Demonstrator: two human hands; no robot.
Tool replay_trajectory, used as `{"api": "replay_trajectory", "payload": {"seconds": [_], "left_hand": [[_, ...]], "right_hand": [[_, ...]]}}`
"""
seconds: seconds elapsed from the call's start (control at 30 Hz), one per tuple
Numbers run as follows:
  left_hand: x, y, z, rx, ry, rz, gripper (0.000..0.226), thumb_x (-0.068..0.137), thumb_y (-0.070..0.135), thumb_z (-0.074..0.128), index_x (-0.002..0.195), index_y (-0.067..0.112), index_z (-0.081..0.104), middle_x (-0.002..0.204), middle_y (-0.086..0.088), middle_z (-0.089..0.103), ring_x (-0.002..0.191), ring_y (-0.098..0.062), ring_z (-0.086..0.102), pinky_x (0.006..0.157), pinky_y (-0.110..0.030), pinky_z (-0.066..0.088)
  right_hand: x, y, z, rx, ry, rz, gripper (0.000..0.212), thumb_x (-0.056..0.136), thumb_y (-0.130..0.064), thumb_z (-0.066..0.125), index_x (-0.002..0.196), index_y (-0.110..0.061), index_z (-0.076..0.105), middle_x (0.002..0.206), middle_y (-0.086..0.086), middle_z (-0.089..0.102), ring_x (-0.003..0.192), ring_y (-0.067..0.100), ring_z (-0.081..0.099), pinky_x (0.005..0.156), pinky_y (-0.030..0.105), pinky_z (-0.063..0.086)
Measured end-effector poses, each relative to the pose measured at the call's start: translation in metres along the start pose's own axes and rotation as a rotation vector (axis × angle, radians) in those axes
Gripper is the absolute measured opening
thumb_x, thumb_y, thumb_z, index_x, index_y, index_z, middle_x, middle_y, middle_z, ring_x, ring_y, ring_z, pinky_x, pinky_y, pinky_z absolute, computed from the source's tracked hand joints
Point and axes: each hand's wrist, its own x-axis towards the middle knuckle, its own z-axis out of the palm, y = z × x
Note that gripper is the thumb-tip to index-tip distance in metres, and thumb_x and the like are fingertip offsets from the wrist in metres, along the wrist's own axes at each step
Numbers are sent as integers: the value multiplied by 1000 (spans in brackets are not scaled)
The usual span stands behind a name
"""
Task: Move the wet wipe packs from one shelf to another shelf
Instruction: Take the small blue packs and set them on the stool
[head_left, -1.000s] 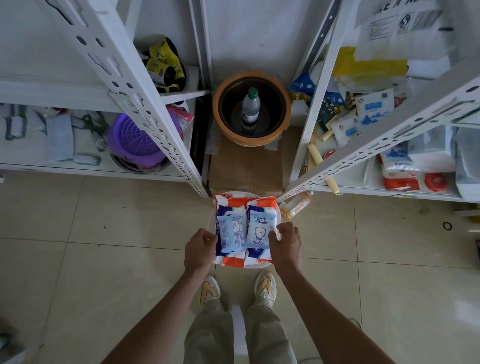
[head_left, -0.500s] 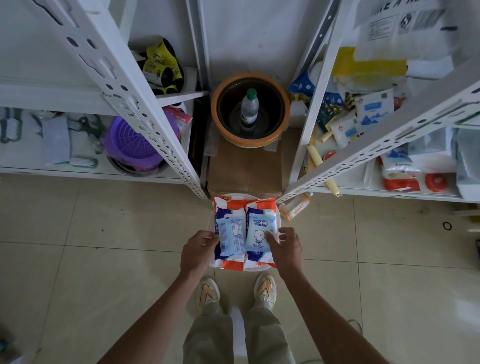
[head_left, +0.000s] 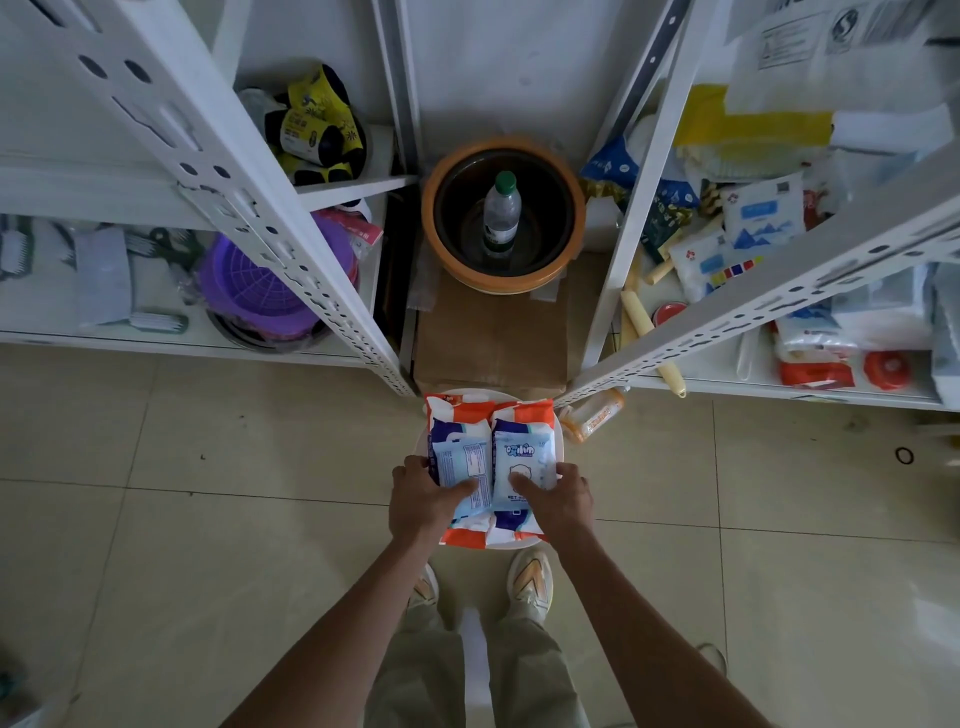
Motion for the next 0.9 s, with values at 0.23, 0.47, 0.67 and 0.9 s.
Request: {"api": "replay_trajectory", "payload": {"seconds": [0.23,0.47,0.67,0.9], "left_hand": [[-36,51,-29,-79,-90,-9,58,67,47,91,111,17,70,109,1,77,92,-19,76,78,-35,65],[-44,58,-26,-146,-40,-50,60,72,34,90,117,13,55,113,-2,71,100,-24,72,88,-42,64],[-45,53,-29,-151,-45,-41,61,73,37,89,117,17,52,111,2,68,100,-21,72,89,-41,64],[-64,57,-35,-405,-156,-75,49,74,18,90,109,20,57,106,-1,72,90,-15,73,69,-28,65]], "right_hand": [[8,-3,-5,5,-72,7,44,81,-41,83,112,-17,65,109,3,74,88,20,72,72,32,62],[13,-3,1,79,-118,7,55,83,-36,81,125,-17,50,116,1,68,103,25,72,81,40,64],[12,-2,-10,205,-199,45,51,85,-34,80,124,-16,53,113,4,72,89,20,74,53,23,58],[-1,14,-35,372,-324,56,70,70,-51,83,124,-13,62,108,7,78,86,24,80,66,36,66]]}}
